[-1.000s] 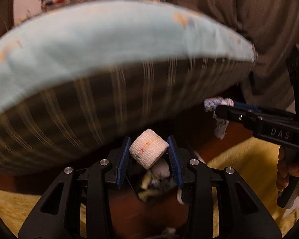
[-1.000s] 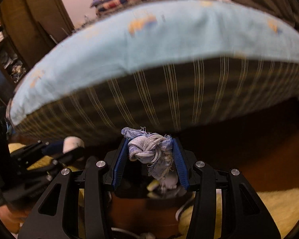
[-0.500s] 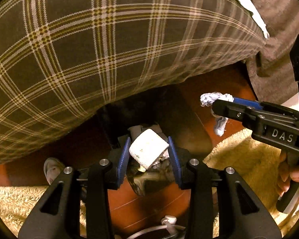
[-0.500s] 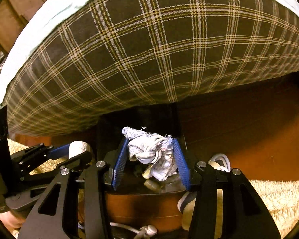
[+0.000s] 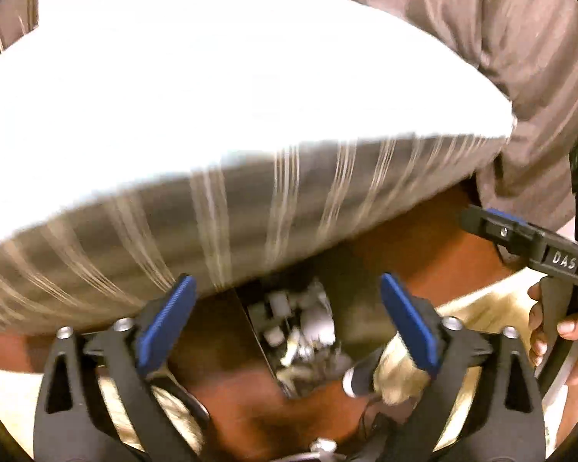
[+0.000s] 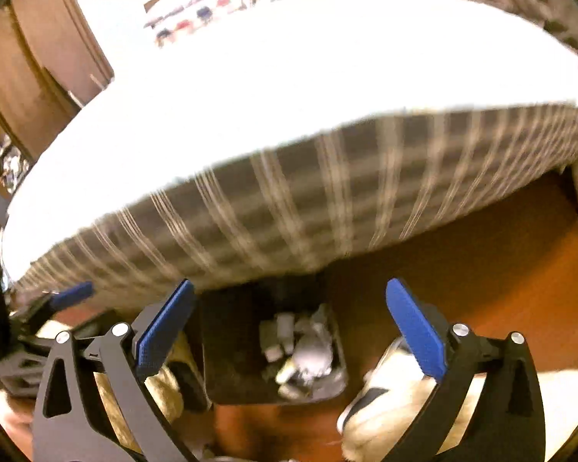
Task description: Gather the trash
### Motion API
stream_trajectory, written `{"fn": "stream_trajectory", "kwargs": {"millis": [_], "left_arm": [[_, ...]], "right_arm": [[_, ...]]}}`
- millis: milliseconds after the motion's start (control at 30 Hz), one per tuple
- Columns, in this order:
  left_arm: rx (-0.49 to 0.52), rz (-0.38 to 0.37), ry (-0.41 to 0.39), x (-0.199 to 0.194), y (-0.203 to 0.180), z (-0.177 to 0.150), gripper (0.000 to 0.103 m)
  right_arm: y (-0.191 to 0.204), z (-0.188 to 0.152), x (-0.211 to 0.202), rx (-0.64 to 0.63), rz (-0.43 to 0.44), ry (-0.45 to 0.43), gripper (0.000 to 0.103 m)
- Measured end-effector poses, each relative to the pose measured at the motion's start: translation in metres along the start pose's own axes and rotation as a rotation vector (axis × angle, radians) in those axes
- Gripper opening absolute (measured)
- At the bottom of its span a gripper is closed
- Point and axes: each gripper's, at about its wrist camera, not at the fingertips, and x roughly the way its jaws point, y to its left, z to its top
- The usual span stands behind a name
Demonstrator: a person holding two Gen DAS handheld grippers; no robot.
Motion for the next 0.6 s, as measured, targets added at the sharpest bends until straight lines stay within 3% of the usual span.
{"fn": "stream_trajectory", "kwargs": {"millis": [333, 600], "left_arm": [[0.030, 0.094, -0.342, -0.143, -0.019, 0.060, 0.095], [0.043, 0.147, -0.470, -0.201, -0.028, 0.083, 0.095]], "right_arm": [[0.014, 0.051, -0.123, -0.044, -0.140, -0.300, 0.100], [0.035, 0.070, -0.191, -0.067, -0.184, -0.496, 0.100]]}}
